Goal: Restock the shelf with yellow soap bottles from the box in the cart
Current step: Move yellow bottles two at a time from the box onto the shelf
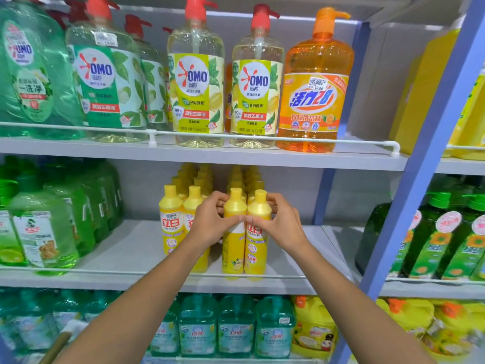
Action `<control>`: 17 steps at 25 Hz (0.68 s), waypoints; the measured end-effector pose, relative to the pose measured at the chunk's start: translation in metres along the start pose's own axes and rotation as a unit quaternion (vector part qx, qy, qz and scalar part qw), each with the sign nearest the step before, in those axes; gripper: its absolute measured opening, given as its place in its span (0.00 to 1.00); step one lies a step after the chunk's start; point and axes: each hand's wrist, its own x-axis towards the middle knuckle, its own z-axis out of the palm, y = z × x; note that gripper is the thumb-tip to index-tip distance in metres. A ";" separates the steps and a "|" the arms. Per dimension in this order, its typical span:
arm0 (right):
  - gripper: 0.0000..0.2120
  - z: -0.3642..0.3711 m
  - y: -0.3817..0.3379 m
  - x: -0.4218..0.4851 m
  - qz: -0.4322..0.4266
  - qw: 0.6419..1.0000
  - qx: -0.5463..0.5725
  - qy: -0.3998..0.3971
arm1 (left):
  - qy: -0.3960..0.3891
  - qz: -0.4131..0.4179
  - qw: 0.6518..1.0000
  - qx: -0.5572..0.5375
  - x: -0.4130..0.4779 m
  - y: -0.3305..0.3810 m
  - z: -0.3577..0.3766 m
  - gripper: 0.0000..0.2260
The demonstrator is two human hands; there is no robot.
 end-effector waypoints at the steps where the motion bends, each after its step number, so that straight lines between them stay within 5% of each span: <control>1: 0.35 0.002 0.001 -0.003 0.009 1.000 0.006 0.011 | -0.008 0.003 1.000 0.011 0.000 0.001 -0.001 0.23; 7: 0.32 0.010 0.008 -0.004 -0.004 0.999 -0.013 0.031 | -0.035 0.036 0.994 0.093 0.000 0.001 -0.008 0.23; 11: 0.31 0.007 0.010 0.000 -0.038 0.999 -0.009 0.005 | -0.010 0.011 0.997 0.076 -0.004 -0.004 -0.002 0.27; 17: 0.33 0.005 0.016 -0.004 -0.030 0.999 -0.008 -0.012 | -0.046 -0.021 0.999 0.008 -0.002 -0.007 0.001 0.21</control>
